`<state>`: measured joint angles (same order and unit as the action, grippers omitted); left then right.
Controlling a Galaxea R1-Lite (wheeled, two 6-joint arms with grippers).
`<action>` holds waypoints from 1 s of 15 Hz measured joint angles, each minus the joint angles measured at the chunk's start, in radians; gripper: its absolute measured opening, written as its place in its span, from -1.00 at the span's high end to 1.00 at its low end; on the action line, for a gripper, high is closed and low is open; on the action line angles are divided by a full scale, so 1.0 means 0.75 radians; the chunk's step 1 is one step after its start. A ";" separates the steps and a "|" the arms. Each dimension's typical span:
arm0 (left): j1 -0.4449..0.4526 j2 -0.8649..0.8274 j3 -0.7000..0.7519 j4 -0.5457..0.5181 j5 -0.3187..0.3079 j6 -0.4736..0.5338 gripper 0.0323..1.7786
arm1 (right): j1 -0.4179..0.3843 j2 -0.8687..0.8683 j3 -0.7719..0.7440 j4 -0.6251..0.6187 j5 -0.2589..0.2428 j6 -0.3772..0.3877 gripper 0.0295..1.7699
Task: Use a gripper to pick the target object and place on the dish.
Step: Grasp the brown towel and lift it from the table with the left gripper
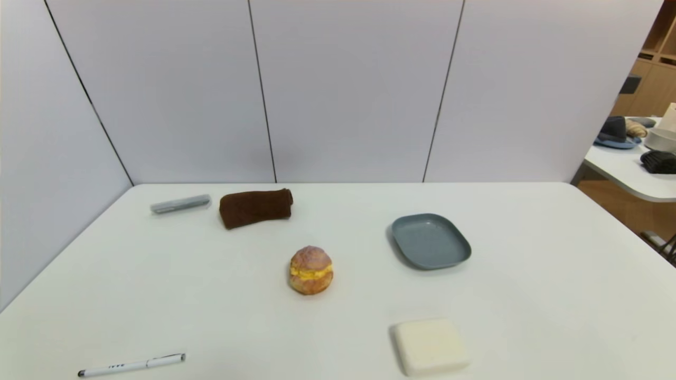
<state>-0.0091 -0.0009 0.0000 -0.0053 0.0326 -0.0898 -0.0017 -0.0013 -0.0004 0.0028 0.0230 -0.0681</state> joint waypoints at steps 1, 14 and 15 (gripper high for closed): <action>0.000 0.000 0.000 -0.001 0.000 -0.001 -0.90 | 0.000 0.000 0.000 0.000 -0.001 0.000 -0.93; 0.001 0.000 0.000 0.000 -0.001 -0.001 -0.90 | 0.000 0.000 0.000 0.000 -0.001 0.000 -0.93; 0.002 0.000 0.000 0.000 -0.001 -0.001 -0.90 | 0.000 0.000 0.000 0.000 0.000 -0.001 -0.93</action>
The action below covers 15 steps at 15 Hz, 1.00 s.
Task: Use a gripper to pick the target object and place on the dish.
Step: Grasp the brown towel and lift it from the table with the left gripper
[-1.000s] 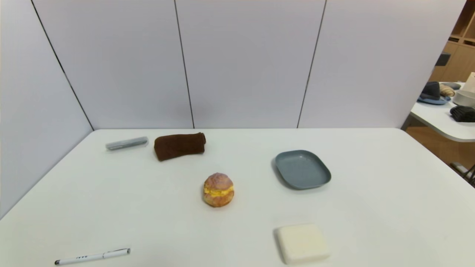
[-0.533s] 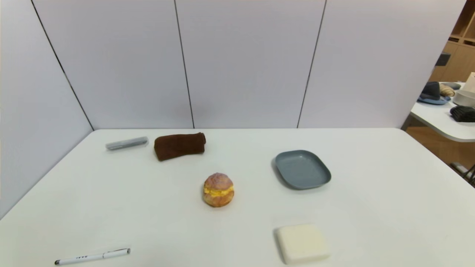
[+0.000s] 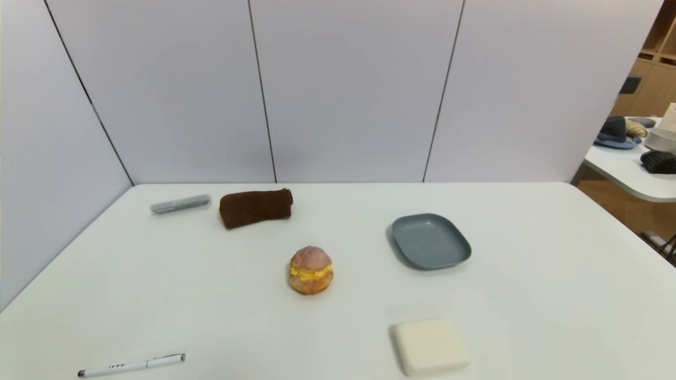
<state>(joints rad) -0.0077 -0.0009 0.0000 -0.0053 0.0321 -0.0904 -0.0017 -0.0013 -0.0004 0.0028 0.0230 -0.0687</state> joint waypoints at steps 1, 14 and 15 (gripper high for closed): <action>0.000 0.000 -0.001 0.004 0.001 0.002 -0.90 | 0.000 0.000 0.001 0.001 -0.001 0.001 -0.93; -0.040 0.933 -0.773 0.416 -0.012 0.488 -0.90 | 0.000 0.000 0.001 0.001 -0.001 0.001 -0.93; -0.044 1.052 -0.885 0.481 -0.033 0.542 -0.90 | 0.000 0.000 0.001 0.001 -0.001 0.001 -0.93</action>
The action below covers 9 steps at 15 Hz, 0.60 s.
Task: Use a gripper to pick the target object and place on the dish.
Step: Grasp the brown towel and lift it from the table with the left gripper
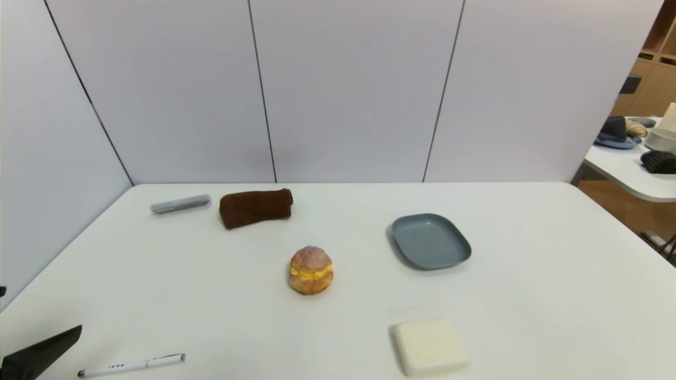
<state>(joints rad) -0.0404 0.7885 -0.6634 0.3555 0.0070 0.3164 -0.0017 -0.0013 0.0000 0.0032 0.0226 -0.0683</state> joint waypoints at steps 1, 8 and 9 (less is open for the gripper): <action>-0.003 0.112 -0.116 0.076 -0.030 0.054 -0.90 | 0.000 0.000 0.000 -0.001 0.001 0.000 -0.93; -0.027 0.874 -0.917 0.584 -0.176 0.576 -0.90 | 0.000 0.000 0.000 0.000 0.000 0.000 -0.93; -0.033 0.973 -1.001 0.603 -0.186 0.655 -0.90 | 0.000 0.000 0.000 0.000 0.000 0.000 -0.93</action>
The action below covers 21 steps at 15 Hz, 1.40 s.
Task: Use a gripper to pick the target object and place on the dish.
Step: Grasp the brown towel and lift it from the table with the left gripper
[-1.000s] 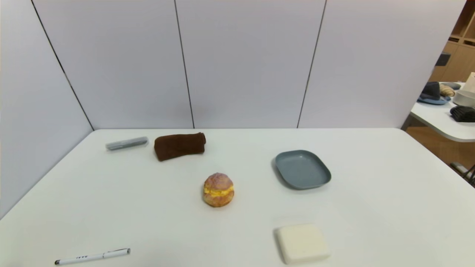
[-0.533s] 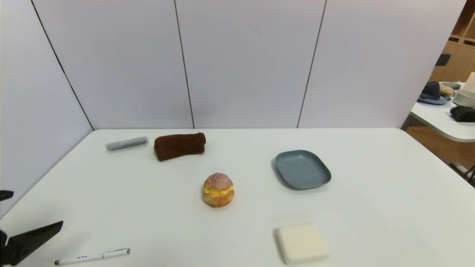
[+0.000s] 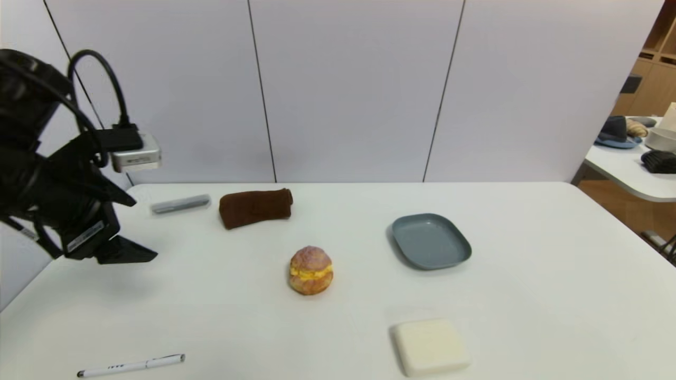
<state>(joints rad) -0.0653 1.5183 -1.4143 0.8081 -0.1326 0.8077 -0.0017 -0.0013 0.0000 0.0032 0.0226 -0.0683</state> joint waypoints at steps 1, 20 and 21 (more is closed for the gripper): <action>-0.009 0.085 -0.071 0.008 -0.011 0.063 -0.90 | 0.000 0.000 -0.001 0.000 0.001 0.000 -0.93; -0.026 0.945 -0.634 -0.424 -0.752 0.235 -0.90 | 0.000 0.000 -0.001 0.000 0.001 0.001 -0.93; -0.016 0.964 -0.639 -0.424 -0.756 0.230 -0.90 | 0.000 0.000 -0.001 -0.001 0.001 0.000 -0.93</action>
<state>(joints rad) -0.0772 2.2413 -1.8938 0.4902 -0.6998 0.9804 -0.0017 -0.0013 -0.0004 0.0028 0.0230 -0.0683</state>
